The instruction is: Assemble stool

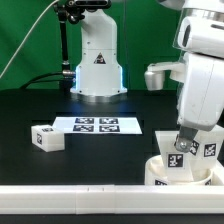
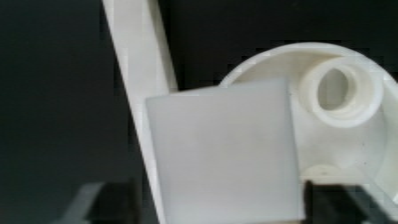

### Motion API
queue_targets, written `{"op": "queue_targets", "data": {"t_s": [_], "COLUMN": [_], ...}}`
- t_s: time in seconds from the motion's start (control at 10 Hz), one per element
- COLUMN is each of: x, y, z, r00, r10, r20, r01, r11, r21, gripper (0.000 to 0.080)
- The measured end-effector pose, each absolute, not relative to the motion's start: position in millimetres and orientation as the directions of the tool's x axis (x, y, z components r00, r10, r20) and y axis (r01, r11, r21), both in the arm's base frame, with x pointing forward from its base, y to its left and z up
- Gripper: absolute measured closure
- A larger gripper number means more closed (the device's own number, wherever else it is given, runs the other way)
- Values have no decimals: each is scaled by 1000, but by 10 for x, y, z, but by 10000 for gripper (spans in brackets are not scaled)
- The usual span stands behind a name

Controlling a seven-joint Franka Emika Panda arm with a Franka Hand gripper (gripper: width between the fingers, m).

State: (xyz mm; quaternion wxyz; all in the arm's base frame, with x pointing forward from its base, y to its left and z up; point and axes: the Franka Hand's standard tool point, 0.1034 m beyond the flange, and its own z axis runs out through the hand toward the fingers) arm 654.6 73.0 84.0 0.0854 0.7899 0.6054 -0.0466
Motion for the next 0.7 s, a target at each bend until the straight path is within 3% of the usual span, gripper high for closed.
{"op": "queue_targets", "data": {"t_s": [0.1, 0.4, 0.7], "x": [6545, 6543, 6523], "y": [730, 731, 702], "z": [839, 837, 839], "r00": [279, 326, 600], "r10": [944, 930, 787], "r20": [-176, -171, -145], "r01": [960, 945, 800], "r11": [-268, -315, -587], "r21": [81, 88, 126], "gripper": [461, 461, 461]}}
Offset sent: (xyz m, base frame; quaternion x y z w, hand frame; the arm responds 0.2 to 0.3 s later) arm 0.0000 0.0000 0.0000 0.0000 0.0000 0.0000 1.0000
